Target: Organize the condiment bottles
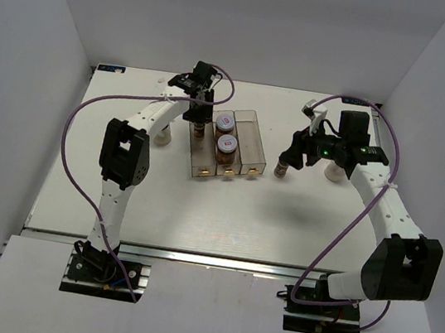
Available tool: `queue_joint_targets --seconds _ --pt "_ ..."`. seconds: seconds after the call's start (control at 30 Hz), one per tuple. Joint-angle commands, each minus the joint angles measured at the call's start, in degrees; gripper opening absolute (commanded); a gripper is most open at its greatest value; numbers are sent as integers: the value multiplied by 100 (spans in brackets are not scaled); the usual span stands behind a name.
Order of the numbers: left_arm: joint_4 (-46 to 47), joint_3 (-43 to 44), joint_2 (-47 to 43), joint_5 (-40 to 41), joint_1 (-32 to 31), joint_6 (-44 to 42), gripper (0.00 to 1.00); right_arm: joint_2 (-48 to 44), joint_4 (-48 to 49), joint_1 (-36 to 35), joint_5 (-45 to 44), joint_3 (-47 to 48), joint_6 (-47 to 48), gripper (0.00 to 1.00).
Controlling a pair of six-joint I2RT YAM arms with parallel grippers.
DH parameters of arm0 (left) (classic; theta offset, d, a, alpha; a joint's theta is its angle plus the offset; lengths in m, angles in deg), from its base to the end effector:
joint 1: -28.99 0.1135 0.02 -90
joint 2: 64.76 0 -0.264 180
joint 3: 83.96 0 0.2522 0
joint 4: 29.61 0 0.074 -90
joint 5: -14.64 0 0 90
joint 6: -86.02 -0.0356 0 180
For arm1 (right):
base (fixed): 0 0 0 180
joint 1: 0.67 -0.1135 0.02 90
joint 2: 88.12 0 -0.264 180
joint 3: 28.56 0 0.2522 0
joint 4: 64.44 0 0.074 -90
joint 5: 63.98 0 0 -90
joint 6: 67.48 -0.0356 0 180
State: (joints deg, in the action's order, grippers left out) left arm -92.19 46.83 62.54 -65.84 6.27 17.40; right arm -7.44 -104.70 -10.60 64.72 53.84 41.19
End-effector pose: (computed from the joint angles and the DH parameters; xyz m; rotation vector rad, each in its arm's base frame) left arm 0.4522 -0.1830 0.2452 -0.0292 2.5809 -0.0687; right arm 0.3005 0.0752 0.3182 -0.8711 1.9653 0.6643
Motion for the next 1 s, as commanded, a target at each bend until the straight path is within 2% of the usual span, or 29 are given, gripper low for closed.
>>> queue_joint_targets --seconds 0.0,0.2,0.33,0.5,0.67,0.97 --pt "127 -23 -74 85 4 -38 51 -88 57 35 -11 44 110 64" --pt "118 -75 -136 120 4 -21 68 -71 40 44 -29 53 136 68" --pt "127 -111 -188 120 4 -21 75 -79 22 44 -29 70 162 70" --pt "127 47 -355 85 4 -12 77 -62 5 44 -178 114 198 70" --pt "4 373 -566 50 4 -12 79 52 84 44 -809 141 -57 71" --pt "127 58 -1471 -371 4 15 84 728 5 -17 -1689 281 -215 76"
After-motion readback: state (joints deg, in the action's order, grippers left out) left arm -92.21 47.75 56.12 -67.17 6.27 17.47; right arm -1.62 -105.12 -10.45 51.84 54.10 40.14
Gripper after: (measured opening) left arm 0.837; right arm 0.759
